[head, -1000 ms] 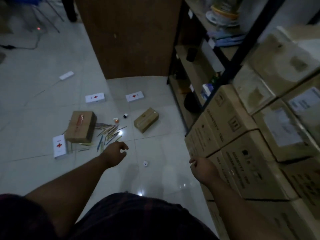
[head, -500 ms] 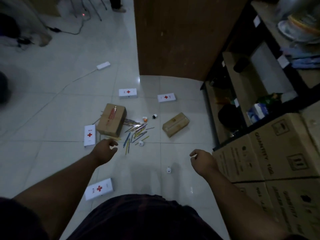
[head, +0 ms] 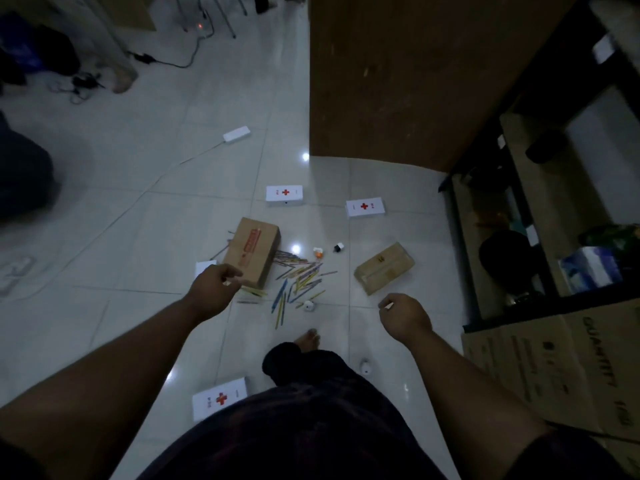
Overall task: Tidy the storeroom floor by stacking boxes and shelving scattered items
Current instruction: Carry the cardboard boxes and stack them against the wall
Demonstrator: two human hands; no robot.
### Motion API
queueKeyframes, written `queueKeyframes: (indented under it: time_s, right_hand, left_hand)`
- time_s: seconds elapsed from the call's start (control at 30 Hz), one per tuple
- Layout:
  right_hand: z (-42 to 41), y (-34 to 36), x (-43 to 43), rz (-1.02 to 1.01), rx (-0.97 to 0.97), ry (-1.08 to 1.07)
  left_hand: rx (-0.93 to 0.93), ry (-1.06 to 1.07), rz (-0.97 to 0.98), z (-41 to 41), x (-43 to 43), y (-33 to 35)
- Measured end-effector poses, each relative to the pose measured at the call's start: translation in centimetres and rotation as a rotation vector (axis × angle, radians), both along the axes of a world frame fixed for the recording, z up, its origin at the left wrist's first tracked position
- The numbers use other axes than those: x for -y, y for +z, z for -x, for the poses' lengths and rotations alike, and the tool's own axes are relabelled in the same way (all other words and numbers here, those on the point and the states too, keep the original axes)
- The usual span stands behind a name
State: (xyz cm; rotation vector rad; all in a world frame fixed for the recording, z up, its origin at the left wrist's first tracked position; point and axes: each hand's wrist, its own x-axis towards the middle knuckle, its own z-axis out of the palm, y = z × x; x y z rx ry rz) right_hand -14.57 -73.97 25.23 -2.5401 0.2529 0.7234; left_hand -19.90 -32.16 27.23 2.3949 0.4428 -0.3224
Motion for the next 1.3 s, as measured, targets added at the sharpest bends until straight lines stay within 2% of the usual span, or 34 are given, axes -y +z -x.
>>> queueKeyframes:
  time_s: [0.2,0.3,0.43,0.63,0.73,0.97,1.17,1.3]
  right_hand:
    - [-10.1,-2.8,-6.7,-0.230,-0.035,-0.122]
    - [-14.9,-5.3,-9.3,-0.238,-0.089,-0.075]
    - [-19.3,-4.5,-13.6,-0.199,-0.131,0.009]
    - [-21.5,-5.5,-20.0,-0.212,-0.192,0.043]
    - [-21.3,-8.7,-22.8,-0.229,-0.218,0.011]
    - [-21.2,-20.7,-30.2,-0.274,-0.295,-0.257]
    - [-22.8,-35.0,-37.6,-0.389,-0.376,-0.448]
    - [-24.0,-45.8,-41.5,-0.485,-0.469,-0.516]
  left_hand:
    - [-0.083,0.064,-0.059,-7.8,-5.6,1.2]
    - [-0.066,0.069,-0.046,-11.9,-7.7,2.8]
    - [-0.027,0.060,-0.040,-15.9,-10.6,3.8]
    - [-0.126,0.094,-0.021,-18.1,-15.0,0.9]
    - [-0.211,0.105,-0.011,-19.0,-17.3,-3.1]
    - [-0.396,0.065,0.053,-23.7,-21.8,-18.3]
    - [-0.499,0.066,0.104,-28.8,-24.5,-35.3]
    - [-0.539,0.206,0.131,-30.9,-25.6,-46.4]
